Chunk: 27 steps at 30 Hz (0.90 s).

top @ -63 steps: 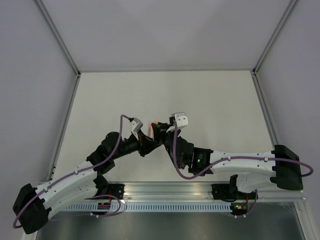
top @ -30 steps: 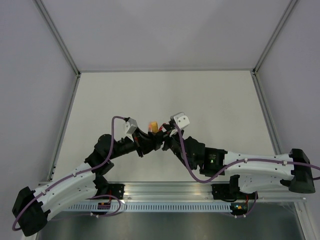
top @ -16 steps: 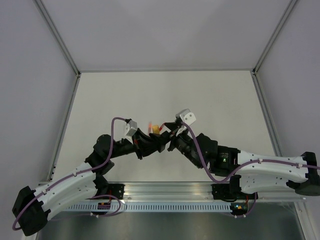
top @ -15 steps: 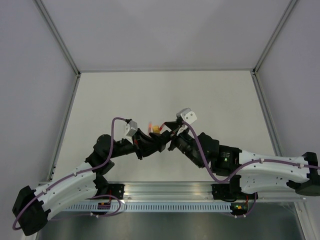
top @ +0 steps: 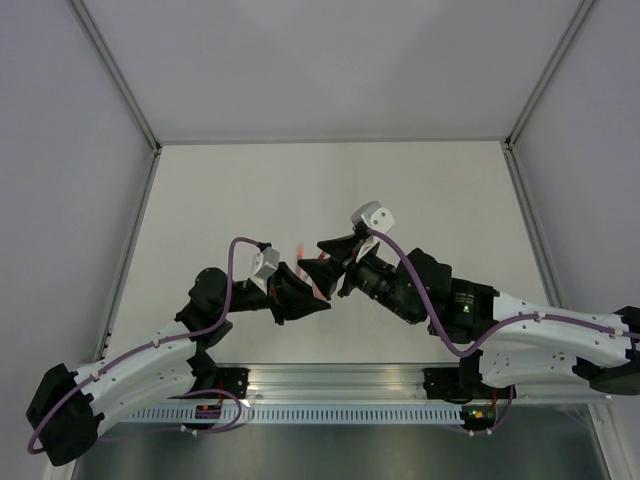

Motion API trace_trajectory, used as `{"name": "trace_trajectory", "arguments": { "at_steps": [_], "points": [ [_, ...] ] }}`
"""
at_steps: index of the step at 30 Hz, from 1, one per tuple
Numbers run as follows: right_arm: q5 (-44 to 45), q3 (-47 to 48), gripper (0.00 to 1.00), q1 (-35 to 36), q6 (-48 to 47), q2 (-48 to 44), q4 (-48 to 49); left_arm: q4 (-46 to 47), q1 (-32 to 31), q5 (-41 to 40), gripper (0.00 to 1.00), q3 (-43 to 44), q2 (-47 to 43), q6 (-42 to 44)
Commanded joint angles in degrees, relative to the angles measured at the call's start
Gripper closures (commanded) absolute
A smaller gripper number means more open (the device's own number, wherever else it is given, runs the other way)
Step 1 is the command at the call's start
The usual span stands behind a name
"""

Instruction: Insert the pens into the pen caps

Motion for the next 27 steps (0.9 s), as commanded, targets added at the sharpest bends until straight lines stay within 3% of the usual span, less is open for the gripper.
{"name": "trace_trajectory", "arguments": {
  "at_steps": [1,8,18,27],
  "points": [
    [-4.3,2.7,0.42,-0.9,0.3,0.4,-1.5,5.5,0.0,3.7,0.98,0.4,-0.1,-1.0],
    [-7.7,0.5,0.55,-2.4,1.6,0.7,-1.3,7.3,0.0,5.6,0.98,0.3,0.6,-1.8],
    [-16.7,-9.2,0.99,-2.4,5.1,-0.1,0.7,14.5,0.0,8.7,0.98,-0.1,1.7,-7.1],
    [-16.0,-13.7,1.0,-2.4,7.1,-5.1,-3.7,13.7,-0.1,6.6,0.98,1.2,-1.6,-8.4]
  ]
}}
